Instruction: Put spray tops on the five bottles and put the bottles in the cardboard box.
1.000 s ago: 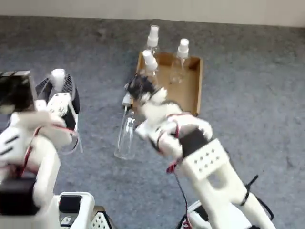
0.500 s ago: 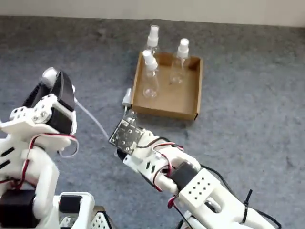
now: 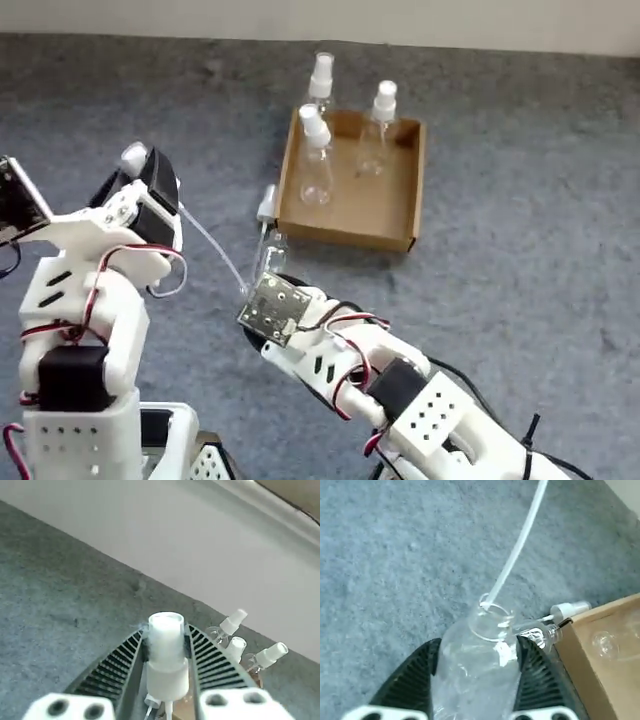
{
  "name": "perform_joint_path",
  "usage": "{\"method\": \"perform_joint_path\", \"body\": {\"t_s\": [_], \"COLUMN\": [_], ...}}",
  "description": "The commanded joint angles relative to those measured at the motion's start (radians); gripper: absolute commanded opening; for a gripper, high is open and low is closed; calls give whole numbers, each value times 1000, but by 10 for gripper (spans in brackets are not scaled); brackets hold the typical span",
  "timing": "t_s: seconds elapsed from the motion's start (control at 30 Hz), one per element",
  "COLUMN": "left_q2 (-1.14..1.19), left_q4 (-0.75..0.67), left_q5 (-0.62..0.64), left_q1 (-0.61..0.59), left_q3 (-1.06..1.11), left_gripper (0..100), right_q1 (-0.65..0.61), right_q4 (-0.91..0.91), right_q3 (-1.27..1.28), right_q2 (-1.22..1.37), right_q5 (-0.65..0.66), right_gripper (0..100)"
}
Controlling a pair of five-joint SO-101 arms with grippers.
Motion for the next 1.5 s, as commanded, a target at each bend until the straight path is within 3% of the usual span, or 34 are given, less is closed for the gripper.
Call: {"method": "perform_joint_path", "body": {"t_s": [0.0, 0.3, 0.63, 0.8, 0.93, 1.23, 1.47], "left_q2": [-10, -10, -10, -30, -108, -311, -328], "left_q4": [-26, -20, 107, 144, 144, 12, -17], "left_q5": [8, 3, -80, -123, -150, -247, -258], "left_q1": [25, 162, 262, 318, 344, 441, 446], "left_q3": [12, 41, 105, 136, 225, 433, 449], "left_gripper": [4, 4, 4, 4, 4, 4, 4], "right_q1": [-7, -2, 1, 64, 114, 117, 97], "right_q4": [-24, -25, -21, -97, -180, -182, -182], "right_q3": [-8, 8, 30, 28, 30, 28, 28], "right_q2": [-30, -31, -36, -38, -36, -35, -36], "right_q5": [6, 6, 12, -15, -170, -170, -169], "right_gripper": [5, 5, 5, 5, 5, 5, 5]}}
